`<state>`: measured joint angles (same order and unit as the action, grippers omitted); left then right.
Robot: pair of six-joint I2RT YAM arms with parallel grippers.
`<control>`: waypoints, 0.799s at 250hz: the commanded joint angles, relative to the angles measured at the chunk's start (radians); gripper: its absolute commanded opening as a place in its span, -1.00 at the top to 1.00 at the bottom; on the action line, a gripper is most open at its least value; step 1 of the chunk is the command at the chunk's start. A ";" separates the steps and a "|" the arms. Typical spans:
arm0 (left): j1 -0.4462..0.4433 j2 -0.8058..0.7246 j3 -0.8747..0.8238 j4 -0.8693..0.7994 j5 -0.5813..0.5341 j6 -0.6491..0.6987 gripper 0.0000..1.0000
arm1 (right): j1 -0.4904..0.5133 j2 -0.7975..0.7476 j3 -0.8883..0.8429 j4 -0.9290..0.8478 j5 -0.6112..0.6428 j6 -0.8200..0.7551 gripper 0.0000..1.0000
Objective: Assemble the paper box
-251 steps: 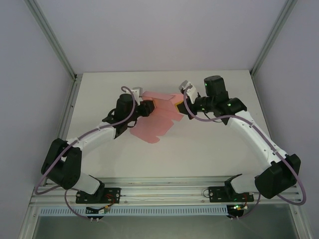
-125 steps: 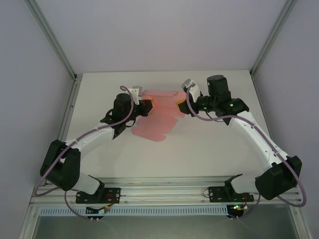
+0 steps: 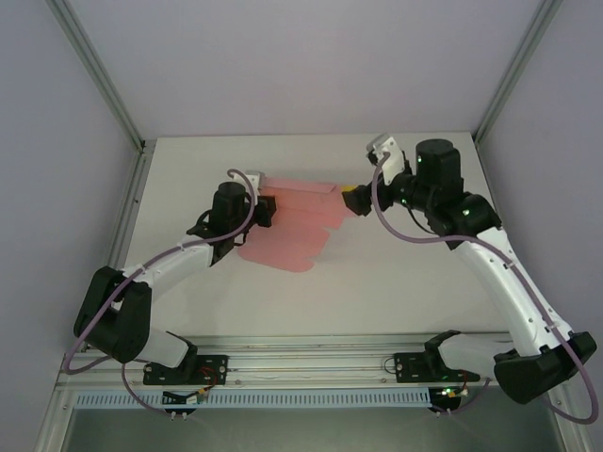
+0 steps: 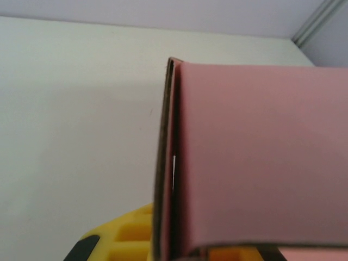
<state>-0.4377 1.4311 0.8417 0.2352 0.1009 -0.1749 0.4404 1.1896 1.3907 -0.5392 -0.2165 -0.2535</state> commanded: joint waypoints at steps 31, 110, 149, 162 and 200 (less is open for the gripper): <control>0.007 -0.041 -0.012 -0.011 0.107 0.094 1.00 | 0.004 0.184 0.240 -0.309 -0.119 -0.389 -0.95; 0.008 -0.061 -0.023 0.006 0.193 0.099 1.00 | 0.057 0.385 0.370 -0.497 -0.156 -0.547 -0.93; 0.008 -0.061 -0.004 -0.008 0.194 0.067 1.00 | 0.088 0.412 0.353 -0.458 -0.142 -0.538 -0.93; 0.008 -0.059 -0.006 0.007 0.208 0.055 1.00 | 0.097 0.410 0.337 -0.414 -0.126 -0.519 -0.93; 0.008 -0.056 -0.004 0.028 0.273 0.037 1.00 | 0.109 0.387 0.262 -0.258 -0.115 -0.474 -0.94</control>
<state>-0.4328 1.4052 0.8253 0.2138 0.2790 -0.1081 0.5339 1.5986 1.7100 -0.9352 -0.3305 -0.7551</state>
